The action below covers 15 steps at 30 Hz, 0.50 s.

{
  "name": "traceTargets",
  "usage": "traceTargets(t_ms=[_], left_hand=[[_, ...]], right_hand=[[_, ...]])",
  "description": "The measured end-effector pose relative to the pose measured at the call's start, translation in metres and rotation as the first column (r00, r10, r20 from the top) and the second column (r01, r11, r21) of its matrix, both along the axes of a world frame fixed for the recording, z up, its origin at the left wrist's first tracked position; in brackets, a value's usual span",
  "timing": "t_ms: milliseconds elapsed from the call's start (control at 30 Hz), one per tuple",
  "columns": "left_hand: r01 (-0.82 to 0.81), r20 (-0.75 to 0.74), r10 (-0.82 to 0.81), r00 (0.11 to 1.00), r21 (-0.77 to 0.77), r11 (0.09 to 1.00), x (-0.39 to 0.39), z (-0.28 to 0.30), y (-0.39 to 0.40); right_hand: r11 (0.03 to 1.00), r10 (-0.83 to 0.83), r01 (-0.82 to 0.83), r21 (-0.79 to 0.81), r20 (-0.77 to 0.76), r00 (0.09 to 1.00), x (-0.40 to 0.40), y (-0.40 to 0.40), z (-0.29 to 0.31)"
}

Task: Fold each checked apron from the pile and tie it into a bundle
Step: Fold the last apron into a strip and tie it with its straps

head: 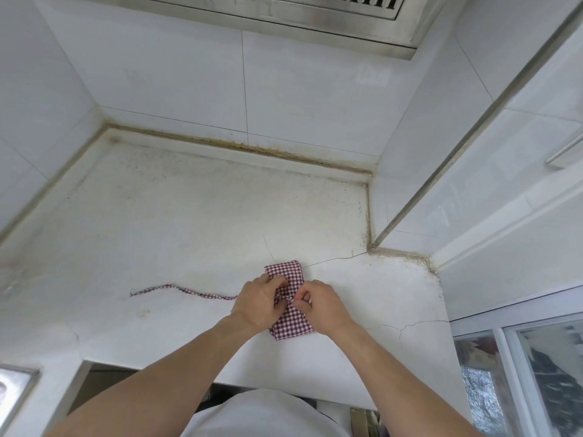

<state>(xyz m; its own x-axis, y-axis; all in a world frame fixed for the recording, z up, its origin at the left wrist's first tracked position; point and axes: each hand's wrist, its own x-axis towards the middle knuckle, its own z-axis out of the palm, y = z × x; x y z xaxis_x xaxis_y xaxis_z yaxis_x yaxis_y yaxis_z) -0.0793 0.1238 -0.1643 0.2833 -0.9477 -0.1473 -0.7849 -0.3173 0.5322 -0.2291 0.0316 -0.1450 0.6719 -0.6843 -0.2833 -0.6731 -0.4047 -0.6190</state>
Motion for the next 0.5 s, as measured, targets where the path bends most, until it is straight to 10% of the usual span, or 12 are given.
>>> traceTargets(t_ms=[367,500], left_hand=[[0.09,-0.026,-0.088,0.996,0.085,0.992,0.004,0.0,-0.016],[0.099,0.008,-0.101,0.995,0.097,0.99,0.005,0.002,-0.021]], right_hand=[[0.95,0.18,-0.231,-0.211,-0.238,0.955,-0.006,0.002,-0.015],[0.99,-0.055,0.031,-0.137,-0.178,0.982,-0.005,0.004,-0.019]])
